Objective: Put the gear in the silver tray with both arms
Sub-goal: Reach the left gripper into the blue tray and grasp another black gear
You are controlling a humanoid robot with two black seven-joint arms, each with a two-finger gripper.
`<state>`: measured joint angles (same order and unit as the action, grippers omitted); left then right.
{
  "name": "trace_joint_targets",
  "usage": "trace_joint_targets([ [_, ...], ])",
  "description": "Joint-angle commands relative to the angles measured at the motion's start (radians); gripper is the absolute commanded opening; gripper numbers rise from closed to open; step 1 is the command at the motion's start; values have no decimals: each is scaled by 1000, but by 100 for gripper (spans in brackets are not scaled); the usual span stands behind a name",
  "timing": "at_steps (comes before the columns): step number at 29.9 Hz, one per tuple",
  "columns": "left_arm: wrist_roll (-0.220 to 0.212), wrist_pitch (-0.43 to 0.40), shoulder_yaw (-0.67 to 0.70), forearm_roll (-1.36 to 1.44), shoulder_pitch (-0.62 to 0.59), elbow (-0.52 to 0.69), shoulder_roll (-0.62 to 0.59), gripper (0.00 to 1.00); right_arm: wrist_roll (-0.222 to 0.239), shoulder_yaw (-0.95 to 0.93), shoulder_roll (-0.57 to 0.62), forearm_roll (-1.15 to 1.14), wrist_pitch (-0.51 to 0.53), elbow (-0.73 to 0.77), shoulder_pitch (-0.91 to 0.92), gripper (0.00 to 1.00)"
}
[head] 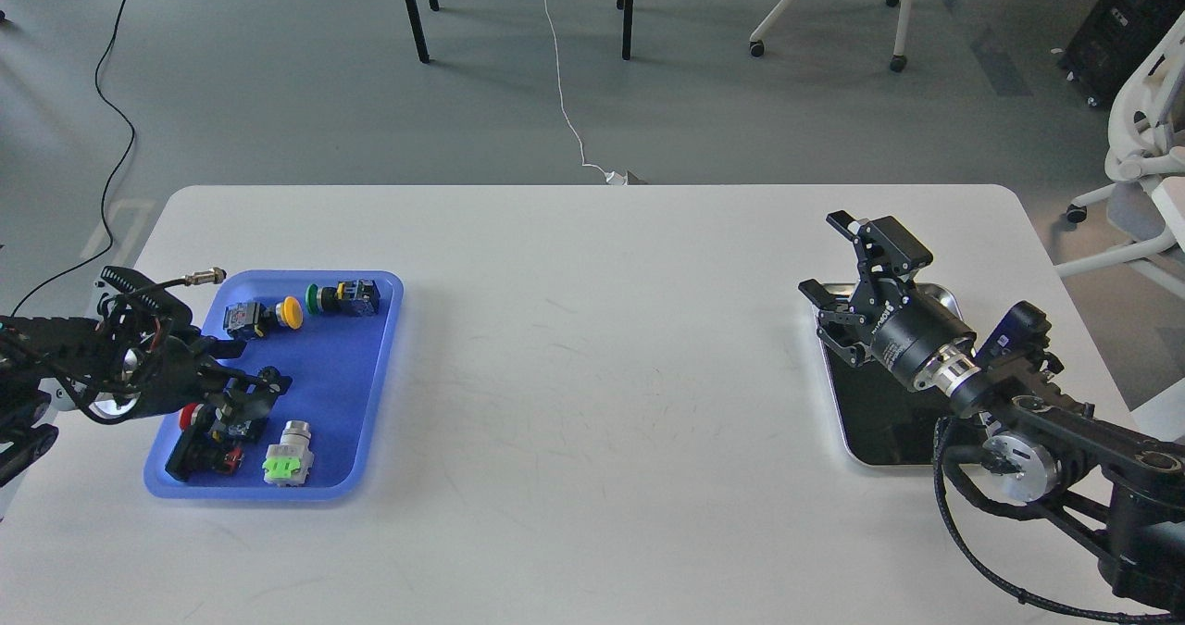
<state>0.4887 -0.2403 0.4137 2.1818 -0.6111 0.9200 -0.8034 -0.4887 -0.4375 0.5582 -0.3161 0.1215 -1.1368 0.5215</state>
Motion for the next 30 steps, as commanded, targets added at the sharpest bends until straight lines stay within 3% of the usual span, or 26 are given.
trace_joint_targets([
  [1, 0, -1, -22, 0, -15, -9, 7, 70, 0, 0, 2, 0, 0, -1, 0, 97],
  [5, 0, -1, -33, 0, -15, -13, 7, 64, 0, -1, 3, 0, 1, -1, 0, 97],
  [18, 0, -1, -53, 0, -15, -20, 7, 24, 0, -1, 3, 0, 1, -1, 0, 97],
  [23, 0, 1, -53, 0, -15, -20, 7, 17, 0, -1, 2, 0, 0, -1, 0, 97],
  [30, 0, 3, -50, 0, -35, -6, 7, 16, 0, -1, 2, 0, 0, -1, 0, 97],
])
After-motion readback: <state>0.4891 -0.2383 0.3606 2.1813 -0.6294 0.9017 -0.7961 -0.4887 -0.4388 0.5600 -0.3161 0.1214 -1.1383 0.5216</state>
